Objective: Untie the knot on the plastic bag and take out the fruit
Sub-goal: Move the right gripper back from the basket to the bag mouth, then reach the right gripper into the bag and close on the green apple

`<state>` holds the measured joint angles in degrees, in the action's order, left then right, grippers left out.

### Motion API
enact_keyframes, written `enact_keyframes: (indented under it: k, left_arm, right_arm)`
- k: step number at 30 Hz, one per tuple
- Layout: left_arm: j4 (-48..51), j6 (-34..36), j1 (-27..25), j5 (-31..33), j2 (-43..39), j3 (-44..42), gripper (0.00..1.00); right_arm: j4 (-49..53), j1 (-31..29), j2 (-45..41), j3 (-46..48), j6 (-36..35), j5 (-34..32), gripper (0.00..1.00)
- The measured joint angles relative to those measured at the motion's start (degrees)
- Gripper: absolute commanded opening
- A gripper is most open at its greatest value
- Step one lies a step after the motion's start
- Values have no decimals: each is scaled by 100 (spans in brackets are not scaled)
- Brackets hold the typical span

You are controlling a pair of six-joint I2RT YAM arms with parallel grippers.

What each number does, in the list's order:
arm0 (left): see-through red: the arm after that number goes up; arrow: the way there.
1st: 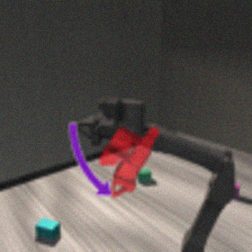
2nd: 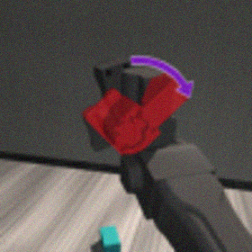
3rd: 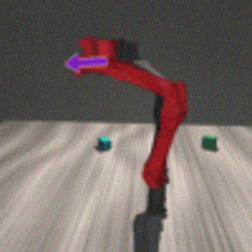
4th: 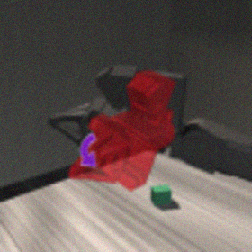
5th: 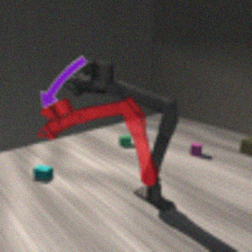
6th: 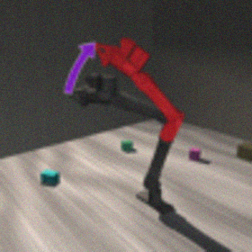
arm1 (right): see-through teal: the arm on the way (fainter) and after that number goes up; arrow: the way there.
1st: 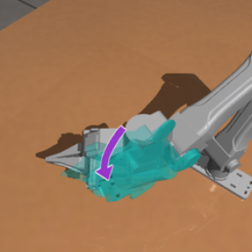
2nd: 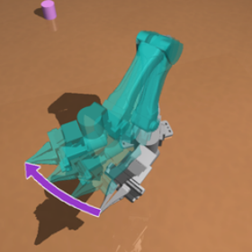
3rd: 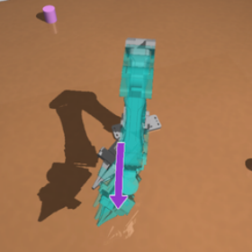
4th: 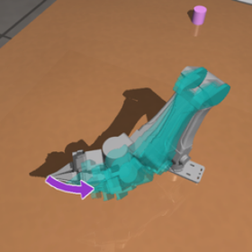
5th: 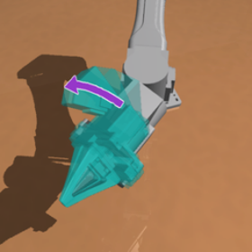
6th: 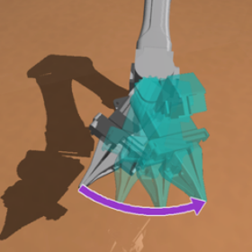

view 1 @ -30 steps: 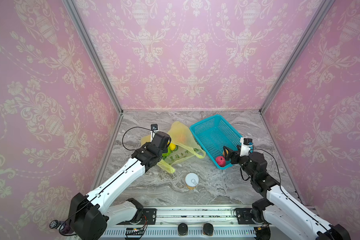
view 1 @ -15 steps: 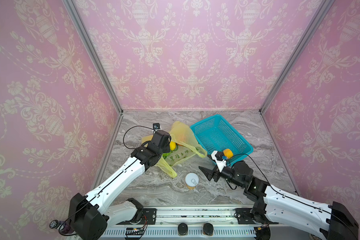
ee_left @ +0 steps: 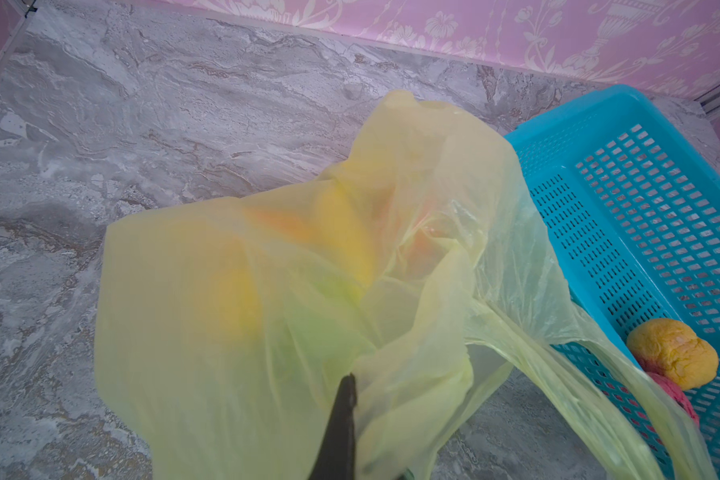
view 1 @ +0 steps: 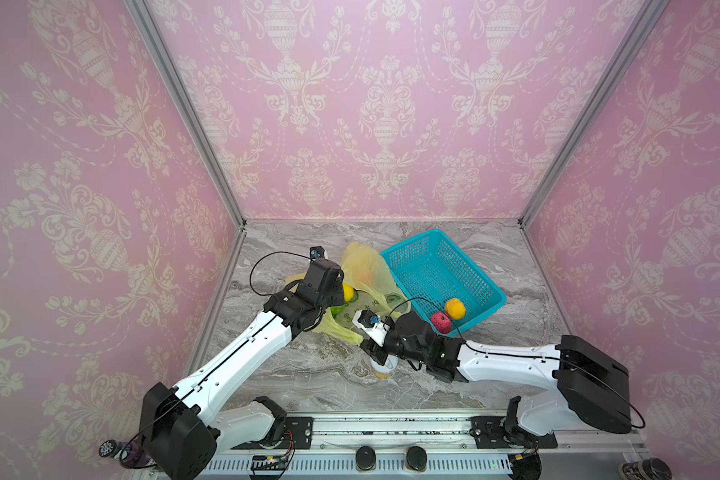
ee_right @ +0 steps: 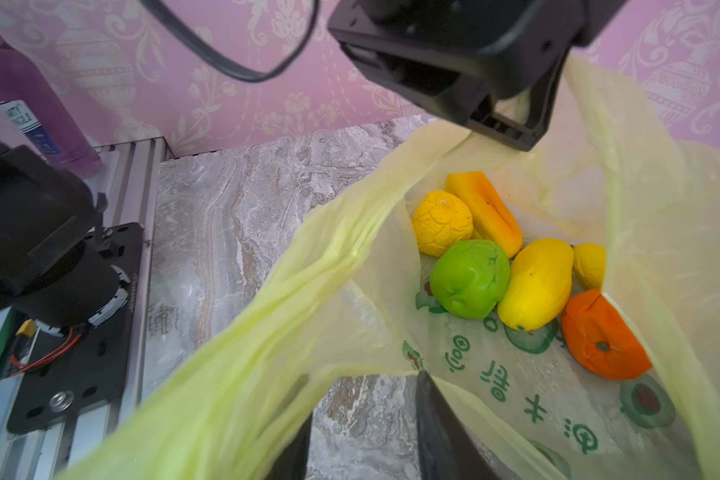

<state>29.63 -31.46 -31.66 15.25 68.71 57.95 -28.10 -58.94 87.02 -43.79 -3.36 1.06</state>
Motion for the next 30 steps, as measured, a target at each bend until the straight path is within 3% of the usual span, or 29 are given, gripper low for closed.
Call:
enact_keyframes:
  k: [4,10,15,19,20,23,30]
  left_arm:
    - [0,-2,0,-22,-2,0,0]
    - [-2,0,0,-146,-83,-2,0]
    - [-2,0,0,-146,-238,-2,0]
    - [0,-66,0,-149,-339,-2,0]
    - [11,-87,0,-149,-365,-2,0]
    - [101,-155,0,-221,-422,26,0]
    - [48,-393,0,-691,-601,24,0]
  right_arm:
    - [-9,356,682,-417,114,-256,40]
    - [109,398,1633,-1088,358,-505,34]
    - [-24,413,1735,-1075,433,-616,47]
    - [7,422,1696,-1064,492,-651,44]
    - [107,422,1738,-1172,507,-680,45]
    - [284,424,2103,-1727,605,-787,63]
    - [625,494,3115,-2684,874,-857,80]
